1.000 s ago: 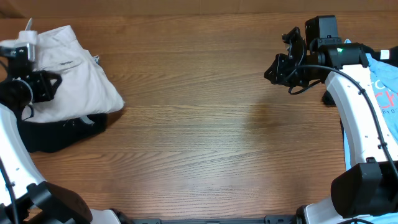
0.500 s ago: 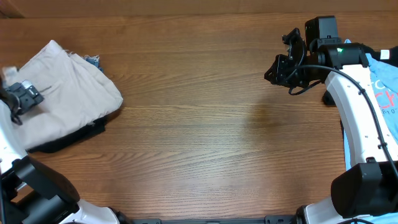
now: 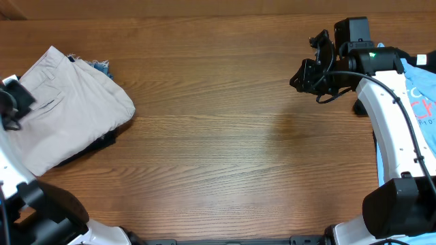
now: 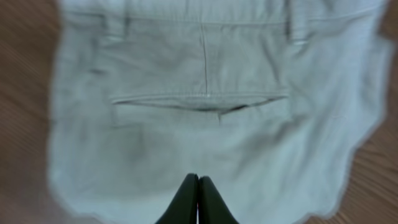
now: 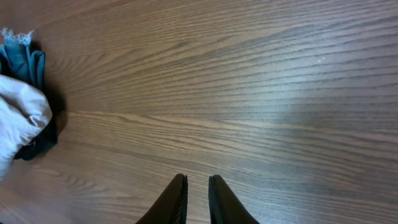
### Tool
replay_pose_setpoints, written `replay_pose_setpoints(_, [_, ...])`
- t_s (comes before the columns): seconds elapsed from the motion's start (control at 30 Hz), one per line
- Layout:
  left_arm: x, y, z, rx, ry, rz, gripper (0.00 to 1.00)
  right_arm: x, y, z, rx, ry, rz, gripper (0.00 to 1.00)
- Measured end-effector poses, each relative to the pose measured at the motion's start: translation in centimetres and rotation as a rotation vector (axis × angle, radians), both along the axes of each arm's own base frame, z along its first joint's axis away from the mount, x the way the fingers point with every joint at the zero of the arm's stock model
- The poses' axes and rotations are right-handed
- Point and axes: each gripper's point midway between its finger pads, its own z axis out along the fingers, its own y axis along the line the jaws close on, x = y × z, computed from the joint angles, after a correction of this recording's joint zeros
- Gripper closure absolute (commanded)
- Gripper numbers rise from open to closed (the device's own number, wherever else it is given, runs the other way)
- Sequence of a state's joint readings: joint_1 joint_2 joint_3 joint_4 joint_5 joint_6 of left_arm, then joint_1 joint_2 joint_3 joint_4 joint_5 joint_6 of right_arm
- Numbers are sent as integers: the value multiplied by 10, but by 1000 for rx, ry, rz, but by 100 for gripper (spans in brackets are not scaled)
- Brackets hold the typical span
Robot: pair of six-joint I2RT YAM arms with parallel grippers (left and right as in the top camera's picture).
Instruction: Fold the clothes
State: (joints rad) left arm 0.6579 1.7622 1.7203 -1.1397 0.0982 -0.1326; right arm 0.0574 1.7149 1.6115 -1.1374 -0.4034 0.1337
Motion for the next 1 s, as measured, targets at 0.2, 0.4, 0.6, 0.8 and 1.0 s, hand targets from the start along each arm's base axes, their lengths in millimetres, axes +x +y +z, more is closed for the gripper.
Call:
replay_pose_setpoints(0.2, [20, 8, -126, -57, 25, 4, 71, -2, 0, -1, 1, 8, 1, 85])
replay_pose_setpoints(0.4, [37, 3, -136, -130, -24, -49, 56, -7, 1, -2, 6, 32, 4, 80])
replay_pose_setpoints(0.6, [57, -9, -56, -174, -97, -172, 49, 7, 5, 16, 13, -97, 50, 74])
replay_pose_setpoints(0.8, [40, -74, 87, -118, -303, -491, 47, -15, 11, 112, 39, -416, 127, 51])
replay_pose_setpoints(1.0, [-10, -180, 173, 9, -444, -819, 14, -91, 10, 199, 42, -674, 162, 0])
